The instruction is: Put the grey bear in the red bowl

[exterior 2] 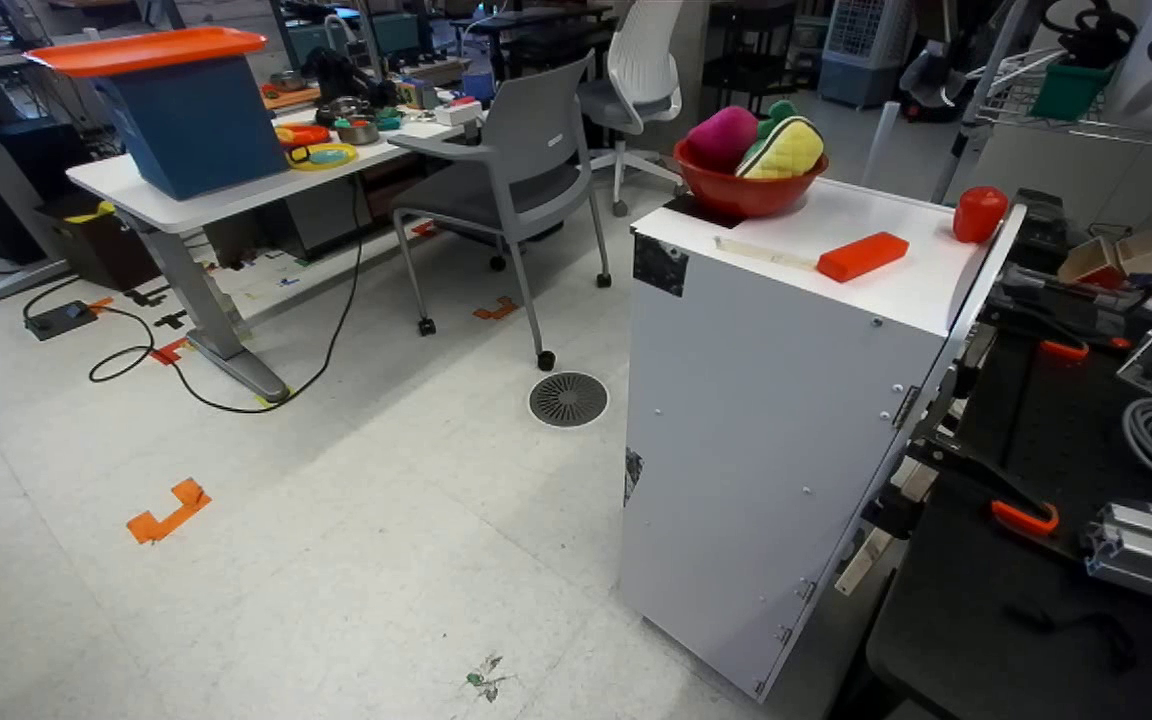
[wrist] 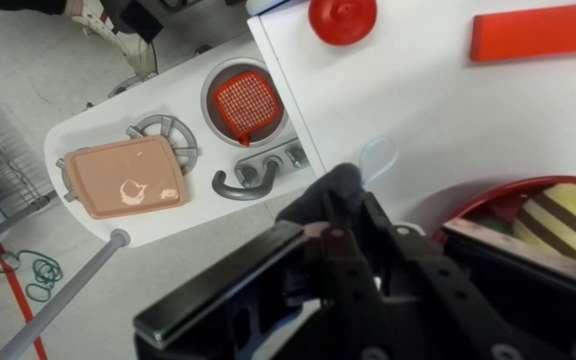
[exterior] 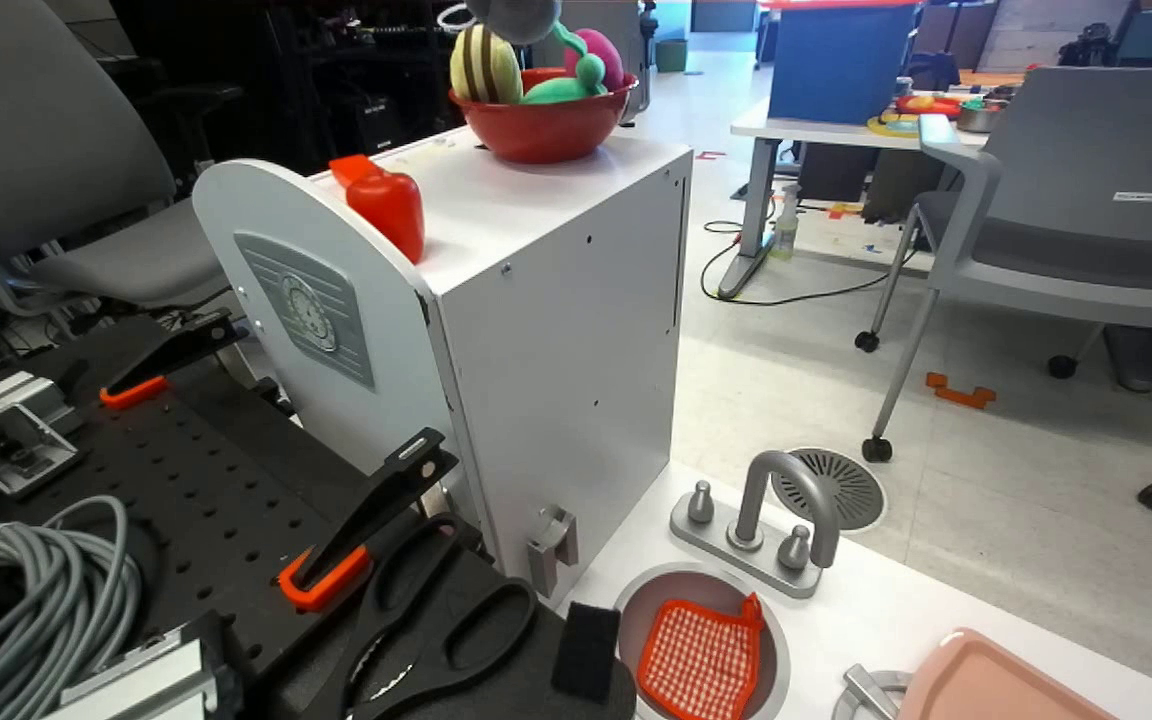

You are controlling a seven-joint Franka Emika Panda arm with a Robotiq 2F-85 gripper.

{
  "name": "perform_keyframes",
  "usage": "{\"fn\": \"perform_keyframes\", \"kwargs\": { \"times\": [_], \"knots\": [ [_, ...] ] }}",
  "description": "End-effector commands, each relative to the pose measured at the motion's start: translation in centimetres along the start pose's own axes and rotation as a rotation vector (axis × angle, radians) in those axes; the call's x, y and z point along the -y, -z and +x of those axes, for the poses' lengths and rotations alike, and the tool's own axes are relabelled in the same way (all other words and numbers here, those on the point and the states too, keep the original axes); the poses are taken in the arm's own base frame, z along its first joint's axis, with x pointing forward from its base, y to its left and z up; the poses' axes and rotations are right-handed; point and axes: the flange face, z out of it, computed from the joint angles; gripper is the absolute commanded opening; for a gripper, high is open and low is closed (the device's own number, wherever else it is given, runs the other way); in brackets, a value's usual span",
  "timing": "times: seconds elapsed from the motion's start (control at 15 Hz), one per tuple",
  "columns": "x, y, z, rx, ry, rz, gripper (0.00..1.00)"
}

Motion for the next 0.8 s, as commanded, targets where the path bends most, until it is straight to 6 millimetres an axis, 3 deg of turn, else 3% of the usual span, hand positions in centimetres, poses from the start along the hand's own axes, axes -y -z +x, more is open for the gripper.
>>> {"fn": "perform_keyframes", "kwargs": {
  "times": [0.0, 0.33, 0.73],
  "knots": [
    [0.4, 0.7, 2.4, 0.009, -0.004, -0.025, 0.03],
    [1.6, 0.7, 4.1, 0.013, 0.037, -0.017, 0.03],
    [3.6, 1.3, 4.2, -0.032, 0.106, 0.021, 0.03]
  ]
}}
